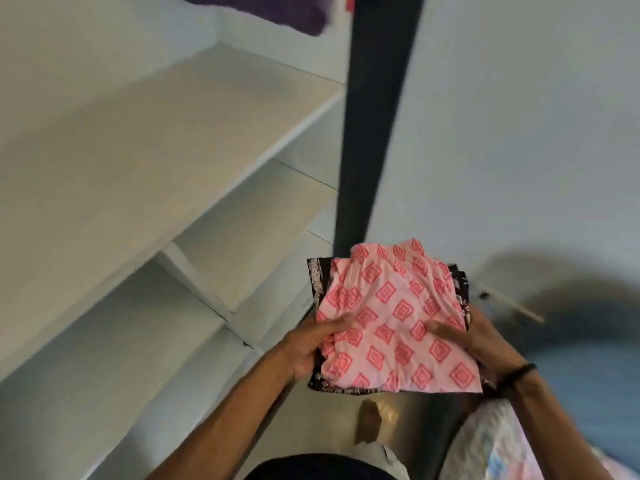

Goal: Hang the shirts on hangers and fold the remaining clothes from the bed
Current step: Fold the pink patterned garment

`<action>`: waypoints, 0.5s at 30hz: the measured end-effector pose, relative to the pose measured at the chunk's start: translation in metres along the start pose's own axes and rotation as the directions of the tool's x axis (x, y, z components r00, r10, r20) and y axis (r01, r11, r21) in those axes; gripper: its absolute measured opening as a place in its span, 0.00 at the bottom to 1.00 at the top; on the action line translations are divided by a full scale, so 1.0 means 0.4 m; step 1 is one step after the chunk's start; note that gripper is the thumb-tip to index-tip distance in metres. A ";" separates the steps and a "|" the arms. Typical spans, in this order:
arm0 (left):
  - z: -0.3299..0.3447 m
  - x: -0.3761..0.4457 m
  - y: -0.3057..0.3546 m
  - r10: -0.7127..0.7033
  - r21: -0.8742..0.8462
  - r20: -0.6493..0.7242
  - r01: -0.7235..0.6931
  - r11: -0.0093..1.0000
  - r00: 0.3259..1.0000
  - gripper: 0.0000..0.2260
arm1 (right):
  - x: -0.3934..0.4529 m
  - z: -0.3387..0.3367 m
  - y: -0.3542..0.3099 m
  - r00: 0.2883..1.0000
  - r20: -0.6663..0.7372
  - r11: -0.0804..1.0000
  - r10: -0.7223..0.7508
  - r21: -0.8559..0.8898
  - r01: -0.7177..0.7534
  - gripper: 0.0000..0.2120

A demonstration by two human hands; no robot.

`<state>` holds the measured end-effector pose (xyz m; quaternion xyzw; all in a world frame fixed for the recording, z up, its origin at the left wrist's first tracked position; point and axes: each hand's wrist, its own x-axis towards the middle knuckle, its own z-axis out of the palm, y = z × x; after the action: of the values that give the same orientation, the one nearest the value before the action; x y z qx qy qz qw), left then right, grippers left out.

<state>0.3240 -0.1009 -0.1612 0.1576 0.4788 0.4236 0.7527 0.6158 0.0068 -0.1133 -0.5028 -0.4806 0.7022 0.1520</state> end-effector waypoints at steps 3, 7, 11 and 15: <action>-0.051 -0.009 0.052 0.117 -0.092 -0.130 -0.129 0.987 0.985 0.29 | 0.125 0.046 -0.122 0.995 0.101 0.995 0.006 -0.100 0.004 0.27; -0.071 -0.020 0.108 0.194 -0.172 -0.293 -0.252 0.952 0.936 0.22 | 0.289 0.105 -0.272 0.974 0.228 0.953 0.006 -0.297 0.064 0.26; -0.110 0.010 0.158 0.254 -0.128 -0.491 -0.357 0.925 0.833 0.20 | 0.468 0.181 -0.381 0.940 0.341 0.884 0.022 -0.445 0.141 0.25; -0.177 0.048 0.229 0.260 -0.106 -0.660 -0.429 0.897 0.705 0.18 | 0.632 0.293 -0.450 0.934 0.357 0.835 0.006 -0.516 0.192 0.22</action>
<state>0.2226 -0.0436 -0.1484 -0.0028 0.6063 0.6426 0.4685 0.3541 0.2102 -0.1023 -0.3699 -0.7030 0.6055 -0.0485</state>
